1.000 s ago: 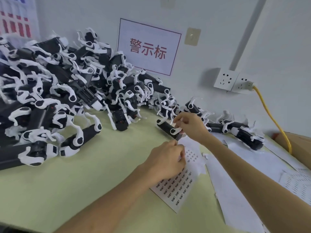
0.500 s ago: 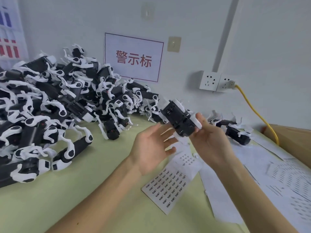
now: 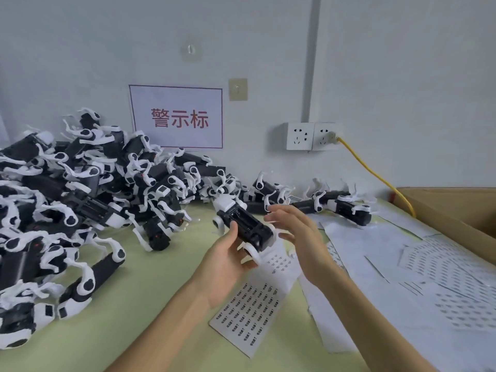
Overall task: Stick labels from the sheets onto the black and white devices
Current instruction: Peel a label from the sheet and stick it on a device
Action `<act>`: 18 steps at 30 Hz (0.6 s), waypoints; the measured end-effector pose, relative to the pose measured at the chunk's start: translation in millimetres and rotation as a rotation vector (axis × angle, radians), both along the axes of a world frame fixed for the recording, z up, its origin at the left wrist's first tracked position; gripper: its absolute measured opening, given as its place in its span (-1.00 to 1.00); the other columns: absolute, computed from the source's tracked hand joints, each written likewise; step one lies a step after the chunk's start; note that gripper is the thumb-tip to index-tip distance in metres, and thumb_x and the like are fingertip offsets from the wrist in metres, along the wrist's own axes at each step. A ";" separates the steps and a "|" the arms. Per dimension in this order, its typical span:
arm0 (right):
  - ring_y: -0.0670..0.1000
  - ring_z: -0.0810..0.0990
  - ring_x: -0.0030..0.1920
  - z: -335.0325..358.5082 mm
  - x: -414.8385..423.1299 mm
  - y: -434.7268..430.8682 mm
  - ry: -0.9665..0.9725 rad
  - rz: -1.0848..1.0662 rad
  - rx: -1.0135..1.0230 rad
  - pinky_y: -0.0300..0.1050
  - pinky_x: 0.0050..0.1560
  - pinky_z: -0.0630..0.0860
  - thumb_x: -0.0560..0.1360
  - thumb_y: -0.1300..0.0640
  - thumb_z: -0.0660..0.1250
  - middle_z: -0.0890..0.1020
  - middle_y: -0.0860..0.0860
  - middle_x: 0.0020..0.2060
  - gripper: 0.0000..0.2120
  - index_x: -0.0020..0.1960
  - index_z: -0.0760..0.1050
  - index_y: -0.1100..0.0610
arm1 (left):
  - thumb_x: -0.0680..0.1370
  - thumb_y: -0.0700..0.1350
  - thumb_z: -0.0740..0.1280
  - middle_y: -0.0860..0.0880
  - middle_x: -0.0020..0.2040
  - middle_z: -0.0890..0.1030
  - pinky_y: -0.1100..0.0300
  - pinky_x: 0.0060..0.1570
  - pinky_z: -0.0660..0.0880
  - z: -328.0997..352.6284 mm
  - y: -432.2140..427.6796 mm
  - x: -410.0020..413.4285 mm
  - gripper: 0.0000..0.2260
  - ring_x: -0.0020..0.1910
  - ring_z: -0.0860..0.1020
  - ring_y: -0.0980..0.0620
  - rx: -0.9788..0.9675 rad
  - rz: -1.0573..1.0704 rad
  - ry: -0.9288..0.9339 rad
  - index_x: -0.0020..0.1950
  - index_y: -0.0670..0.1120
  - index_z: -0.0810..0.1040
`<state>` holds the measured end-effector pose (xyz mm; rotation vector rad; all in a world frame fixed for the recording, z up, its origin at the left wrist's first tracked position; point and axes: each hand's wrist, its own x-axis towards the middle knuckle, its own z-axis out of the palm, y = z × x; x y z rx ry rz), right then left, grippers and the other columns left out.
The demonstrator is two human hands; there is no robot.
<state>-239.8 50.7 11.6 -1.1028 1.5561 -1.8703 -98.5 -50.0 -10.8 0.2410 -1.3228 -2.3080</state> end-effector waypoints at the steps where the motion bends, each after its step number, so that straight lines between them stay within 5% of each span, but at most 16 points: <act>1: -0.13 0.66 0.09 0.4 0.7 1.1 0.050 0.024 -0.008 -0.12 0.13 0.45 0.53 -0.05 0.38 0.73 -0.08 0.02 -0.78 0.14 0.66 -0.05 | 0.66 0.16 0.15 -0.22 0.28 0.64 0.15 -0.07 0.55 0.0 1.5 -0.6 -0.49 0.09 0.65 -0.01 -0.013 0.010 -0.014 0.40 -0.17 0.55; 5: -0.16 0.64 0.09 -2.0 5.7 0.7 0.164 0.063 0.013 -0.31 0.04 0.47 0.42 -0.09 0.42 0.70 -0.15 0.04 -0.65 0.19 0.63 -0.13 | 0.65 0.16 0.15 -0.25 0.36 0.59 0.04 0.04 0.45 -1.5 4.8 -2.4 -0.52 0.19 0.54 -0.11 -0.073 0.058 -0.050 0.41 -0.10 0.56; 10: -0.26 0.58 -0.04 -6.0 2.4 -1.9 0.236 -0.003 0.040 -0.38 -0.06 0.50 0.51 0.16 0.49 0.64 -0.15 -0.05 -0.72 0.17 0.66 -0.11 | 0.72 0.07 0.07 -0.21 0.36 0.59 0.12 -0.10 0.47 -3.2 6.2 -2.8 -0.57 0.08 0.56 -0.05 -0.106 0.008 -0.030 0.41 -0.09 0.57; 14: -0.23 0.58 -0.12 -7.6 2.5 -1.6 0.235 0.006 0.031 -0.35 -0.13 0.52 0.52 0.13 0.50 0.60 -0.27 -0.22 -0.78 0.12 0.68 -0.12 | 0.68 0.04 0.18 -0.14 0.14 0.67 0.15 -0.15 0.51 -7.5 8.5 -2.7 -0.64 0.02 0.61 -0.06 -0.239 0.067 -0.057 0.38 -0.02 0.59; 18: -0.01 0.63 -0.05 -7.0 4.7 -1.0 0.203 -0.034 0.006 -0.14 -0.05 0.60 0.50 0.06 0.53 0.63 0.03 -0.08 -0.83 0.06 0.67 -0.13 | 0.62 0.06 0.27 -0.01 0.04 0.70 0.15 -0.18 0.56 -6.3 11.4 -0.5 -0.71 -0.19 0.59 0.06 -0.328 0.069 -0.064 0.29 0.10 0.65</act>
